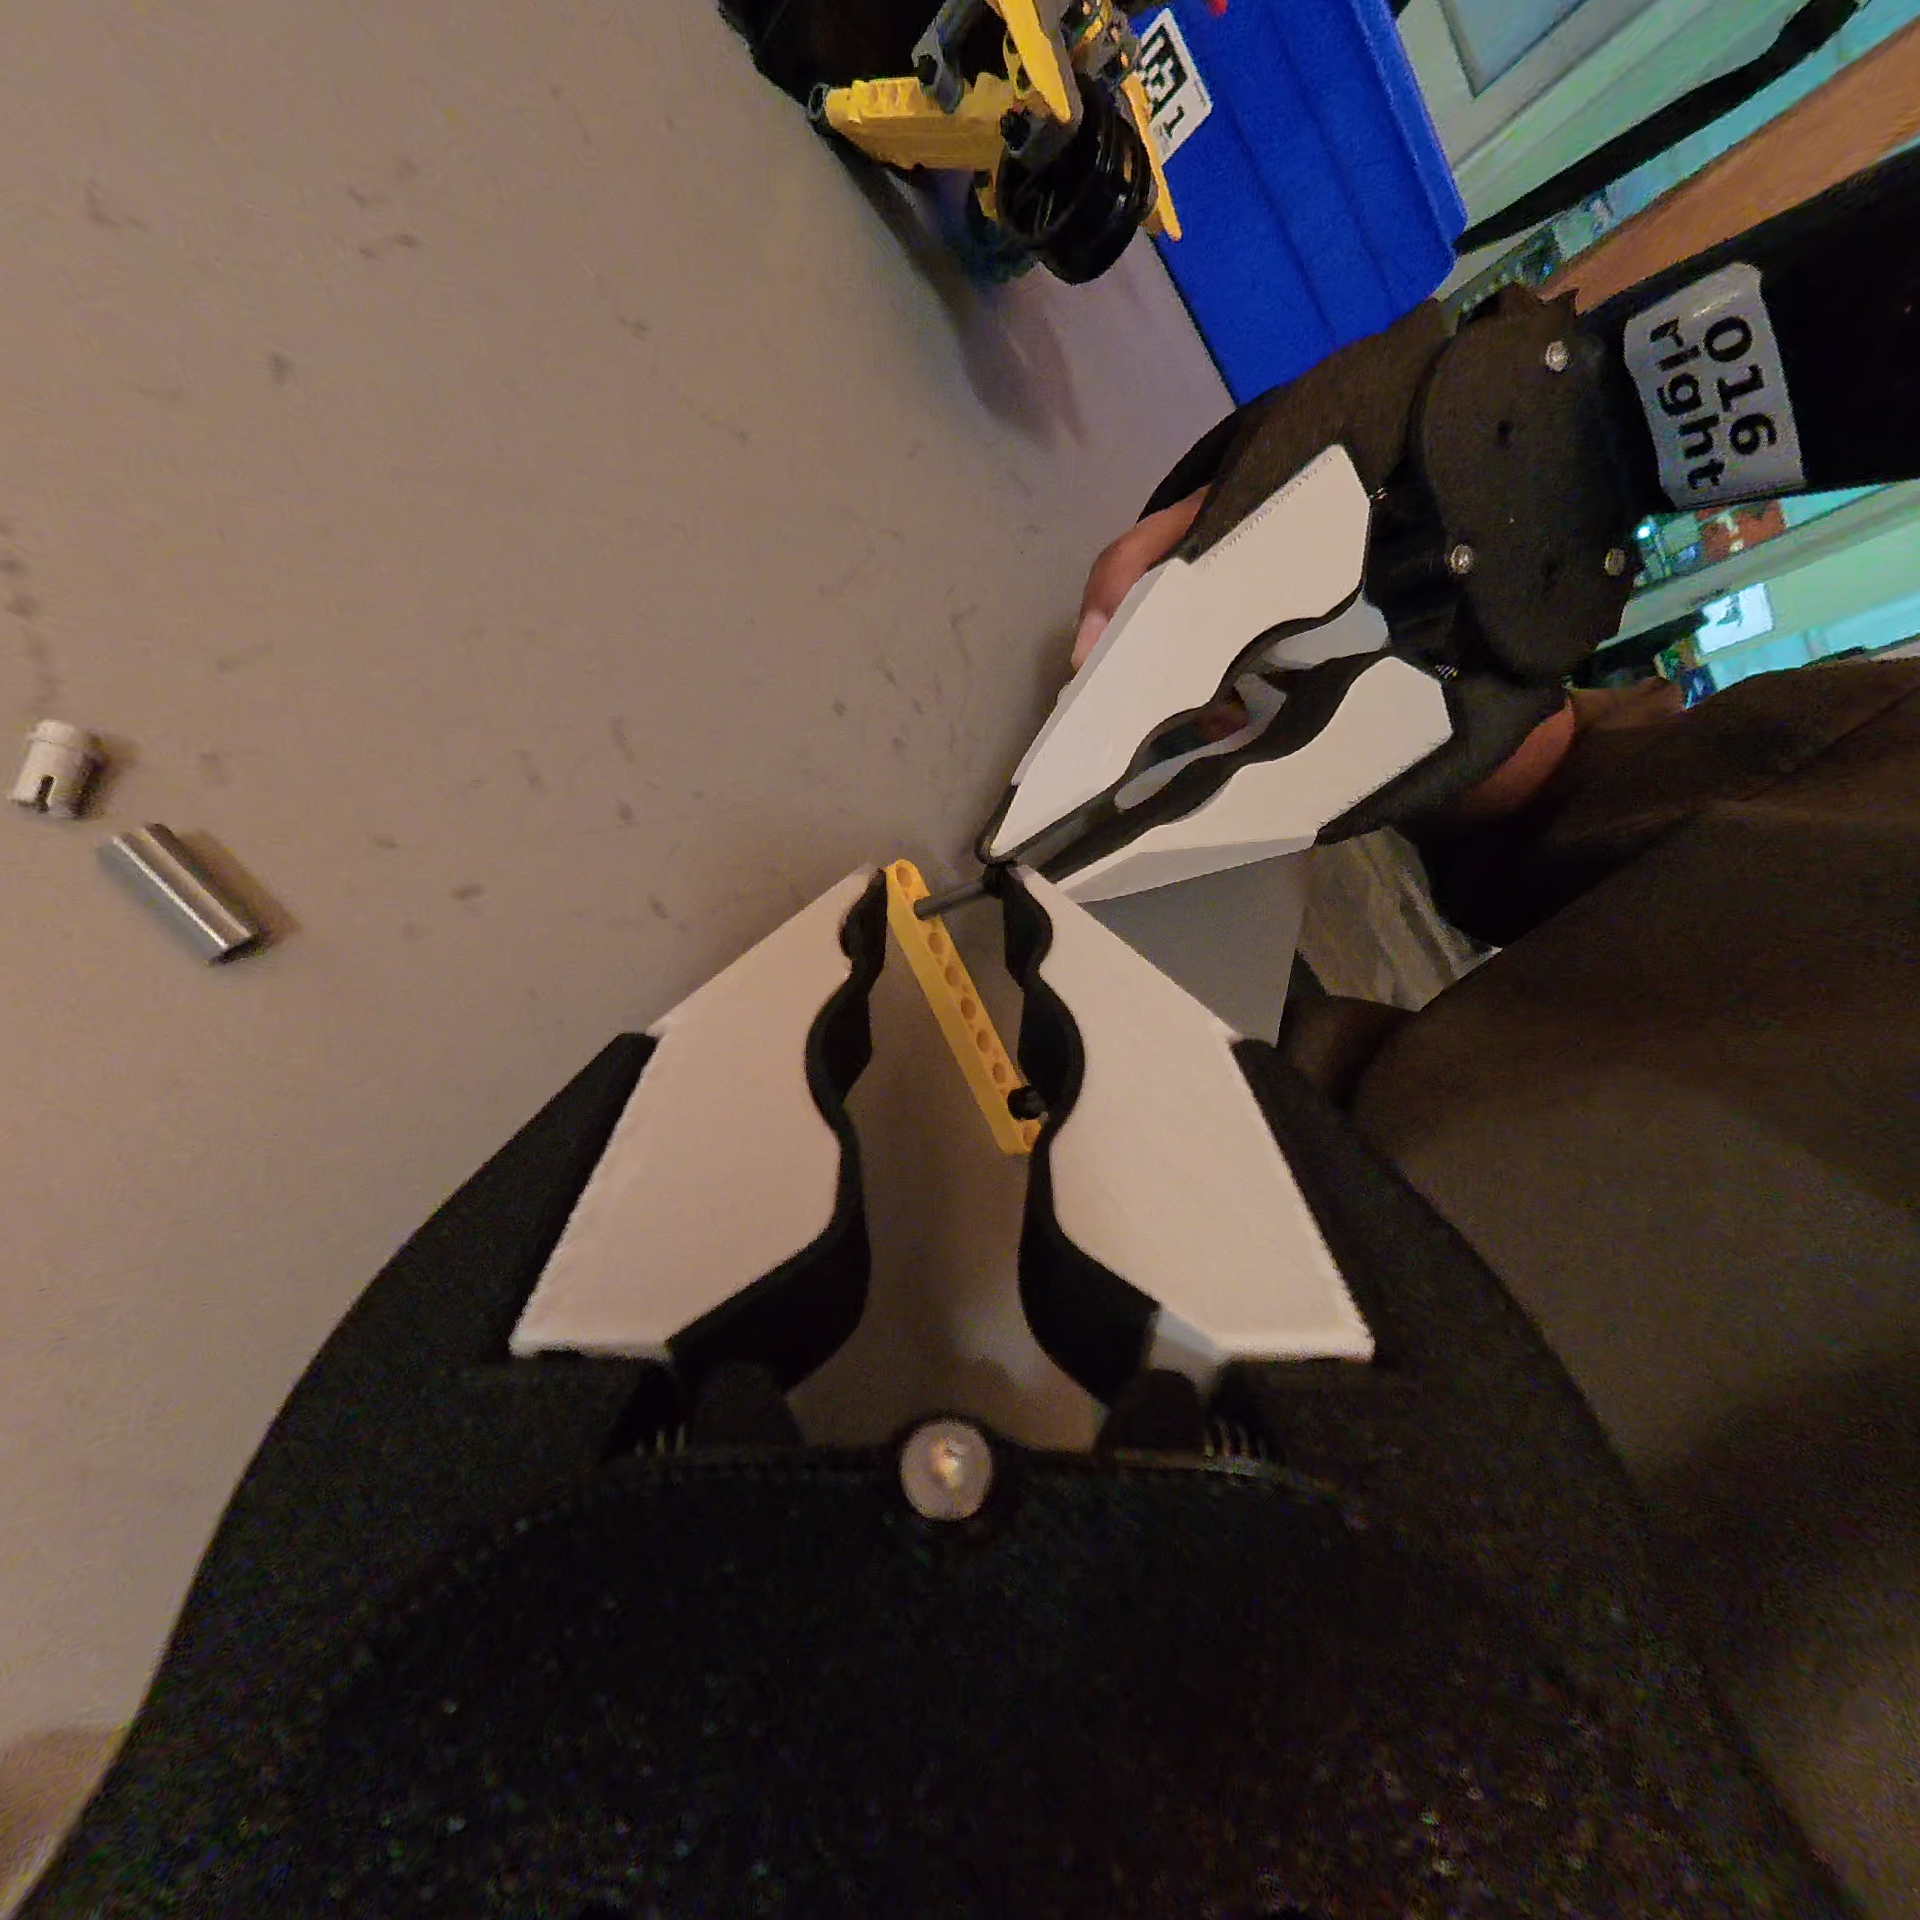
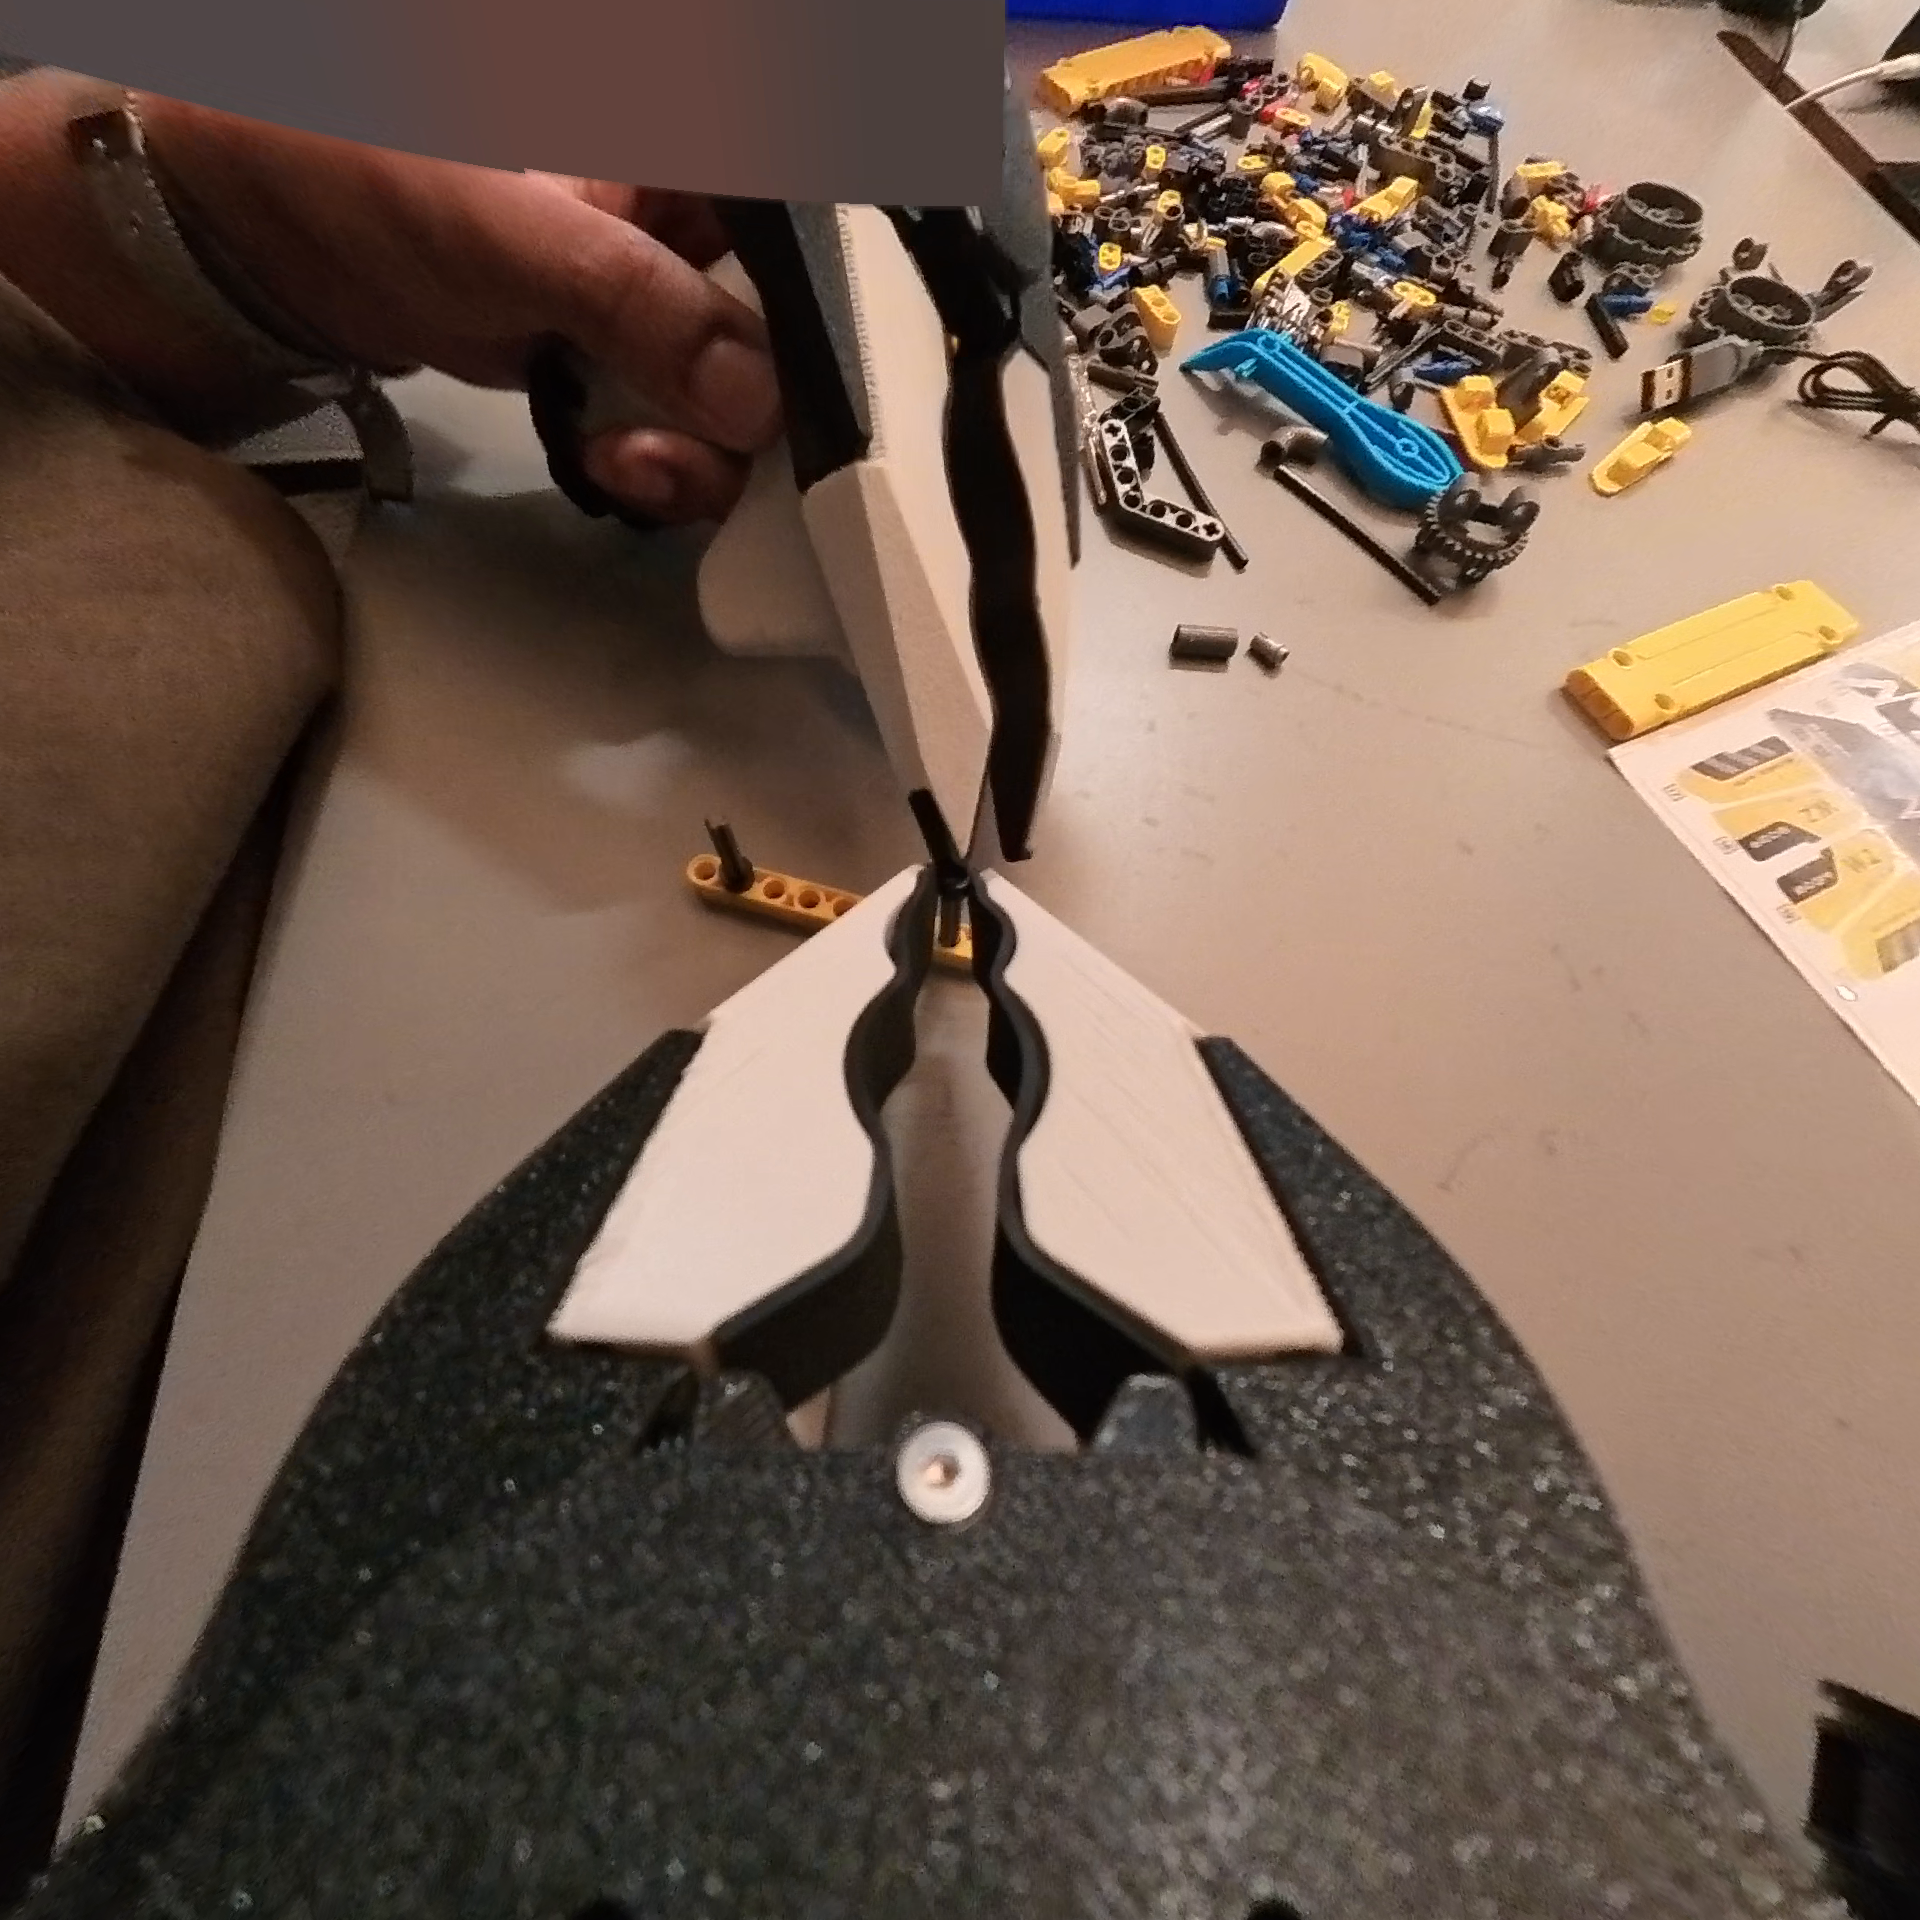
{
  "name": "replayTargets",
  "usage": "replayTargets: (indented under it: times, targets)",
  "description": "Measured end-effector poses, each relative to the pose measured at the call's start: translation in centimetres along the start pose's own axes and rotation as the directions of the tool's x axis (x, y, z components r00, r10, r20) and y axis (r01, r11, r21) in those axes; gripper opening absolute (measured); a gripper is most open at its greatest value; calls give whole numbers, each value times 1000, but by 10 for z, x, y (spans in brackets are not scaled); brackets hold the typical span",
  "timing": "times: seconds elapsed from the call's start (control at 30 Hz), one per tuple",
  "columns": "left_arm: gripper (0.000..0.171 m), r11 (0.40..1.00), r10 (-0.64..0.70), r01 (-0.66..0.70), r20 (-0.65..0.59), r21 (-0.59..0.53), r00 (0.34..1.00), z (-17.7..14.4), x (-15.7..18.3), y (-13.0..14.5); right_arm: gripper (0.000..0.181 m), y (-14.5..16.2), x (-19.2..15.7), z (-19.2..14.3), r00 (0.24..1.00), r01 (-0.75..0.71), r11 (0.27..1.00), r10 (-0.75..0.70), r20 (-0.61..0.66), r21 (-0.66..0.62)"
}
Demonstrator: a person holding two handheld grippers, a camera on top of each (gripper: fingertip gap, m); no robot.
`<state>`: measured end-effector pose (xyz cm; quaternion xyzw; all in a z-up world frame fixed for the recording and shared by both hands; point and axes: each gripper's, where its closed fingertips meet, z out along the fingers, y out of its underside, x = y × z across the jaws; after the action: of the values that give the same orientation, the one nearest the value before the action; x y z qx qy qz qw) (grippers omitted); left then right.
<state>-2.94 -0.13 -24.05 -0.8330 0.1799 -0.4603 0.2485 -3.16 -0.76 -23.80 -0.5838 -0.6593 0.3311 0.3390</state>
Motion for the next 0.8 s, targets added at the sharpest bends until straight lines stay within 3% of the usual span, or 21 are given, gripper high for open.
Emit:
replayTargets:
  times: [0.2,0.43,0.8]
  targets:
    - [19,999,26,-25,22,-34,999,1,0,-1,6,0,1,1,1000,11,1000,-11,-8,0]
    - [4,994,0,-1,-4,-107,1000,4,9,3,6,1,1,0,1000,7,1000,-7,-12,-3]
    - [2,971,118,-75,179,-228,977,3,9,8,6,0,0,1,1000,1,1000,-1,-15,-13]
